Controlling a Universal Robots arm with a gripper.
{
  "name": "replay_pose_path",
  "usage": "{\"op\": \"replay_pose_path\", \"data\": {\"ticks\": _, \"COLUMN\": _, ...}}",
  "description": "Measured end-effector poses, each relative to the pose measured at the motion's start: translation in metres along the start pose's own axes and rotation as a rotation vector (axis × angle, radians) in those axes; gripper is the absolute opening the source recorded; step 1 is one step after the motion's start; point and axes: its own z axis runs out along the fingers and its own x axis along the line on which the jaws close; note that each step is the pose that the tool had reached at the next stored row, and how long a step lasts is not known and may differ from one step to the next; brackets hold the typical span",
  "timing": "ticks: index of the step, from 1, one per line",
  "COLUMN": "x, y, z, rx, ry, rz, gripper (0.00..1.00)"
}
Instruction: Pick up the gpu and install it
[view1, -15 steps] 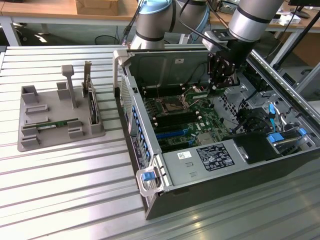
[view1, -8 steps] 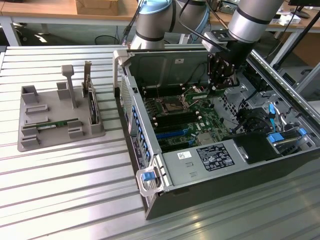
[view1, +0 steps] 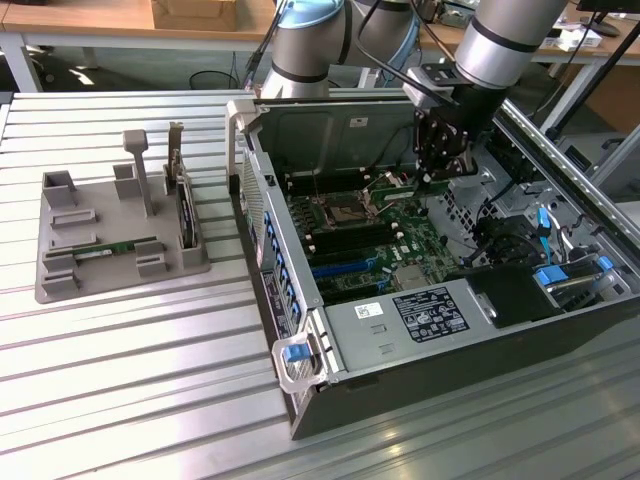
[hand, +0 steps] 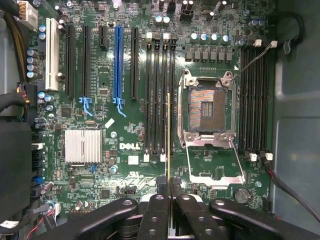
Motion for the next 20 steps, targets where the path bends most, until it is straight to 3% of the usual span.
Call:
{"op": "replay_pose_path", "data": {"ticks": 4, "x": 0.0, "y": 0.0013, "z": 0.0023, "rx": -0.0001, "ry": 0.0, "rz": 0.0, "gripper": 0.12}}
{"op": "replay_pose_path", "data": {"ticks": 9, "x": 0.002, "y": 0.0099, "z": 0.0058, "rx": 0.0, "ry": -0.0001, "rz": 0.0, "gripper": 0.12}}
{"op": "replay_pose_path", "data": {"ticks": 15, "x": 0.018, "y": 0.0301, "z": 0.0091, "rx": 0.0, "ry": 0.0, "rz": 0.0, "gripper": 0.12}}
{"op": "replay_pose_path", "data": {"ticks": 18, "x": 0.023, "y": 0.0482, "z": 0.0129, "rx": 0.0, "ry": 0.0, "rz": 0.0, "gripper": 0.12}}
{"op": "replay_pose_path", "data": {"ticks": 20, "x": 0.025, "y": 0.0551, "z": 0.016, "rx": 0.0, "ry": -0.0001, "rz": 0.0, "gripper": 0.12}}
